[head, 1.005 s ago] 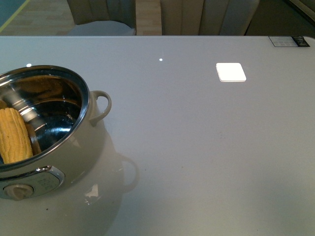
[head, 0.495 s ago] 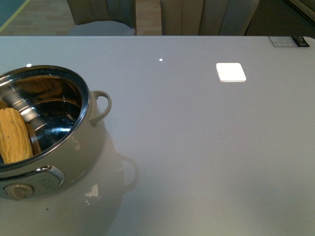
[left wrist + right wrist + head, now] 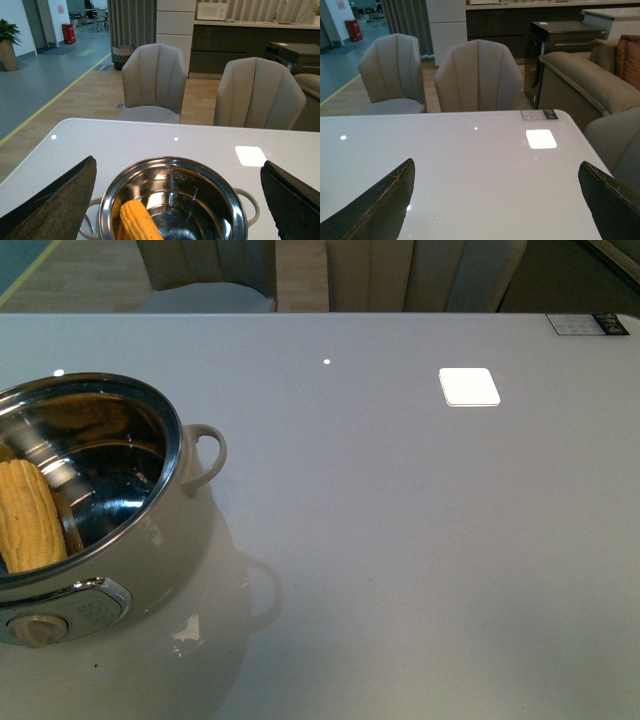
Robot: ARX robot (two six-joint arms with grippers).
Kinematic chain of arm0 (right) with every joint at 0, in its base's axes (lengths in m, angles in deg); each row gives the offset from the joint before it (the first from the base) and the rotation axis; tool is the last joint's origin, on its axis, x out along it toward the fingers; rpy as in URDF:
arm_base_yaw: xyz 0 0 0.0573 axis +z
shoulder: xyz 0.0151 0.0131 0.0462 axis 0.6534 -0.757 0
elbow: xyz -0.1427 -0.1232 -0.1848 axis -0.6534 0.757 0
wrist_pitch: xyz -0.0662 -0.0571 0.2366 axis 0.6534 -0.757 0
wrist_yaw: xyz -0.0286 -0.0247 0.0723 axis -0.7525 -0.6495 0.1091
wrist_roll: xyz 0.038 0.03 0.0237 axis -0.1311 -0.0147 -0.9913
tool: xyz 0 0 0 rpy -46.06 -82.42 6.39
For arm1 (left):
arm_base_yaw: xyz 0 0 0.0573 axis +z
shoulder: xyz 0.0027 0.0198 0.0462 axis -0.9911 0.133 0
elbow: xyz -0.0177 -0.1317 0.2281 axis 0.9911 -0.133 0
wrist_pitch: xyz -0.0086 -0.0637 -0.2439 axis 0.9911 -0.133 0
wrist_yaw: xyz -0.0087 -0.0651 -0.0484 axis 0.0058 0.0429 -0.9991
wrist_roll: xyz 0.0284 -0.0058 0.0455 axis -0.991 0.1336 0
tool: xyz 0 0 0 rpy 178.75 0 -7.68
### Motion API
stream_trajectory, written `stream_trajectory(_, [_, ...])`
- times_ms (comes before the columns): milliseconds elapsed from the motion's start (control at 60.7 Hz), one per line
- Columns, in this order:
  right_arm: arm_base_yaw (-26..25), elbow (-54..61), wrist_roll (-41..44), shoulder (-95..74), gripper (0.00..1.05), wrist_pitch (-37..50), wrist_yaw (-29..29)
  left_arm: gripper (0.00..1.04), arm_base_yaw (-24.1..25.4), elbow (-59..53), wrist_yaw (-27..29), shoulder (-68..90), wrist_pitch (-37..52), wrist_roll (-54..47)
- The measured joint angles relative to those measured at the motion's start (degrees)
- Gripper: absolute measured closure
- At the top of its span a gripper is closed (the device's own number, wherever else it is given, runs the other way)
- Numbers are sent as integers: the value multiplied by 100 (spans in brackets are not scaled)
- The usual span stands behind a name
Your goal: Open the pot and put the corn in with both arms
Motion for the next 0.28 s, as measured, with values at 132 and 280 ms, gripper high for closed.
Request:
stream_trajectory(132, [0, 0, 0, 0, 9, 0, 0, 7, 0, 0, 0, 0, 0, 0])
stream_trajectory(280, [0, 0, 0, 0, 9, 0, 0, 7, 0, 0, 0, 0, 0, 0])
